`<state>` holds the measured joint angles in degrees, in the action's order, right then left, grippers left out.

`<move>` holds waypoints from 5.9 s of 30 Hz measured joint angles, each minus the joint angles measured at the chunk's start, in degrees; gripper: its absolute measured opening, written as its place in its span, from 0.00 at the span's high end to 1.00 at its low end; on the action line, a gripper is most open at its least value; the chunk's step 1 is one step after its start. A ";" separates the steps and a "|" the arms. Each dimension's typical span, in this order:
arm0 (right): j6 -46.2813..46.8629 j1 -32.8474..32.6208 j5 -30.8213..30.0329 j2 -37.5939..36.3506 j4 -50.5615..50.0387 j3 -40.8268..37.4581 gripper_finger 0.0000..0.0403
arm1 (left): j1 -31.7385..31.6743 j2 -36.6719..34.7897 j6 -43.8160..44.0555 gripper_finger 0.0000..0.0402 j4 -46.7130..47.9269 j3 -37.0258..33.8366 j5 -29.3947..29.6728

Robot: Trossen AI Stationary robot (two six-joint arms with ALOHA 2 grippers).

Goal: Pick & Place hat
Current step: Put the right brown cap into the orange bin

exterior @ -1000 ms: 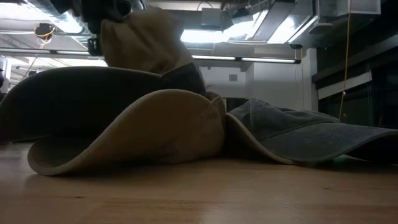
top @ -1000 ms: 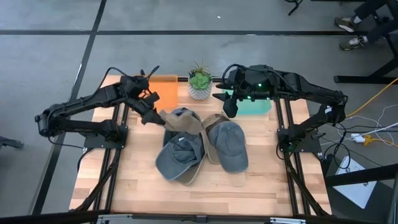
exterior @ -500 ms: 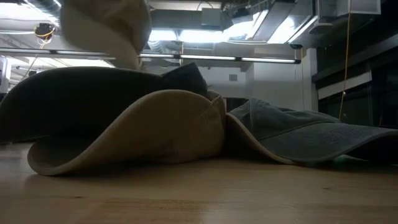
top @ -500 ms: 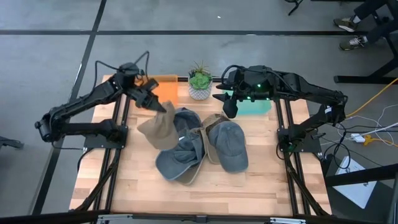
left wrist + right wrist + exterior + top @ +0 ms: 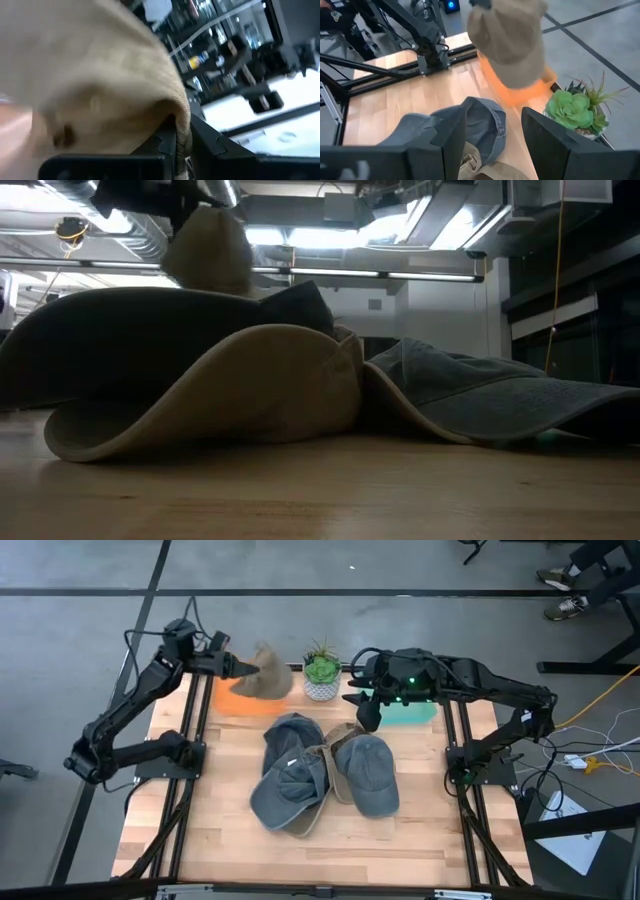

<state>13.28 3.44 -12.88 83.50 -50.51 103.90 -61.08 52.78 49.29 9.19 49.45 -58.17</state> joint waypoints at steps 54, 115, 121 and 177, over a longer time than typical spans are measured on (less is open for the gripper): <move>0.14 0.02 -2.62 2.03 -2.06 0.00 0.53 | -7.51 4.39 5.46 0.94 -21.42 -15.54 22.48; -0.19 0.02 -2.59 2.03 -2.08 0.00 0.53 | -14.77 -2.10 -32.12 0.83 13.33 -15.32 27.57; 0.09 0.02 -2.60 2.02 -2.08 0.00 0.53 | -14.77 -2.10 -31.79 0.67 13.28 -15.32 27.55; -0.85 0.02 -2.60 2.01 -2.08 -0.02 0.53 | -3.81 -3.82 -18.95 0.99 -1.59 -15.17 22.39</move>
<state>12.43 3.46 -15.49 85.52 -52.60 103.88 -64.89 48.95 30.33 7.60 34.28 -35.78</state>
